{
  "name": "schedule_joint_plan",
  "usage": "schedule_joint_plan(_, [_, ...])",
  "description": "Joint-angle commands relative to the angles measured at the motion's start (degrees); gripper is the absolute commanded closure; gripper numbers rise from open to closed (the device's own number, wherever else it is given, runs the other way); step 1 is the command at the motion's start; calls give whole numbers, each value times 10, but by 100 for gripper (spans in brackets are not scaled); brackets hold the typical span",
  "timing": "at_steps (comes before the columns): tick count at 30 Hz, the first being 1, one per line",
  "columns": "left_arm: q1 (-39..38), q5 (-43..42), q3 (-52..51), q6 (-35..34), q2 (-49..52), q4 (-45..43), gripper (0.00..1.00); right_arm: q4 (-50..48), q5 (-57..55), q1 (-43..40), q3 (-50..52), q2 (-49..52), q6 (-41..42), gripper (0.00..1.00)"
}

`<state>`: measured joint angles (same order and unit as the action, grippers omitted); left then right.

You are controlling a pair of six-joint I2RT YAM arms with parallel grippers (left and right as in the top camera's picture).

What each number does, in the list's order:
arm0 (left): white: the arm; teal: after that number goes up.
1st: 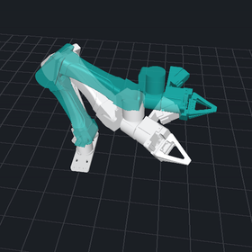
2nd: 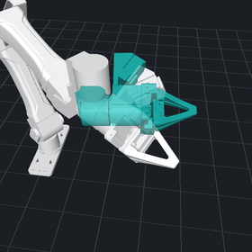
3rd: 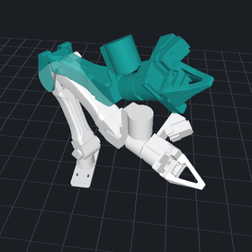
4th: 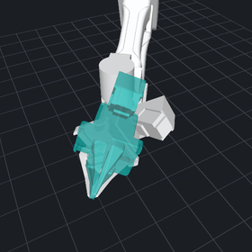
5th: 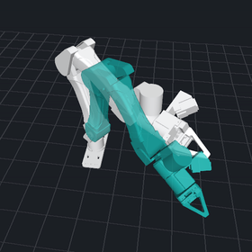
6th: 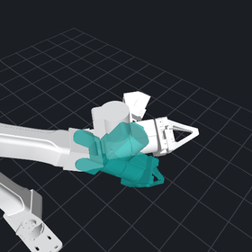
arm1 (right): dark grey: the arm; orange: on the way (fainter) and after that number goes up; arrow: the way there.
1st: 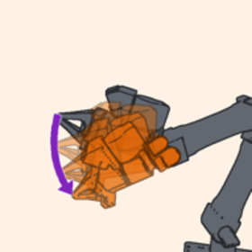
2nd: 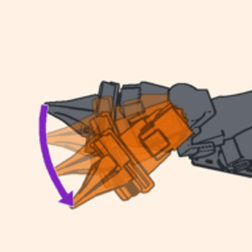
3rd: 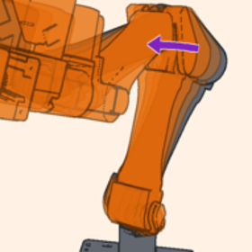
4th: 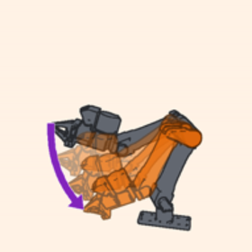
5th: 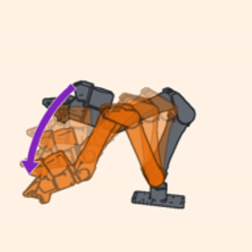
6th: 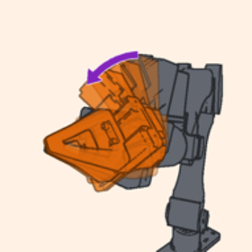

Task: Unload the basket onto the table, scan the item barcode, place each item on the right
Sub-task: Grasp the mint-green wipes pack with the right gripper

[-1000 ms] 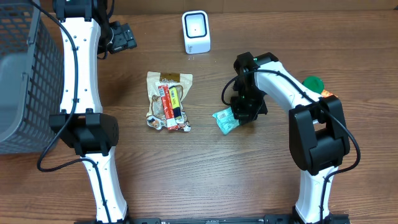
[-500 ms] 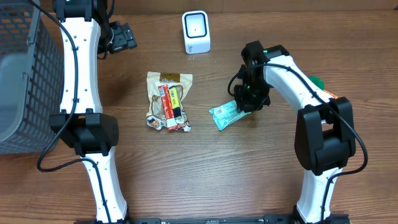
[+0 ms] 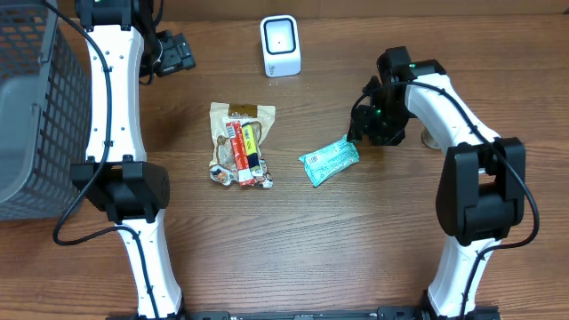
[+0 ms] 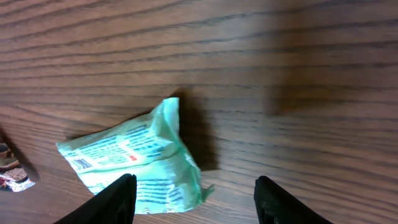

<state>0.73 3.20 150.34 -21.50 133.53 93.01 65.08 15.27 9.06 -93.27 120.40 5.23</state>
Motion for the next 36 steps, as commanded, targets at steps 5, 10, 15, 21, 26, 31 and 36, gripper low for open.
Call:
schedule_joint_plan(5, [-4,-2,-1,-8,3,-2,0,-21,49,2,43,-10,-10,47])
schedule_joint_plan(10, [-4,-2,-1,-8,3,-2,0,-71,78,2,97,-9,-9,54])
schedule_joint_plan(15, [-4,-2,-1,-8,3,-2,0,-123,132,3,151,-9,-8,63])
schedule_joint_plan(21, [-4,-2,-1,-8,3,-2,0,-141,131,1,160,-9,-9,96])
schedule_joint_plan(26, [-4,-2,-1,-8,3,-2,0,-138,132,-12,130,-11,-28,96])
schedule_joint_plan(31, [-4,-2,-1,-8,3,-2,0,-151,131,-23,101,-11,-27,96])
schedule_joint_plan(36, [-4,-2,-1,-8,3,-2,0,-193,132,-24,101,-11,-27,96])
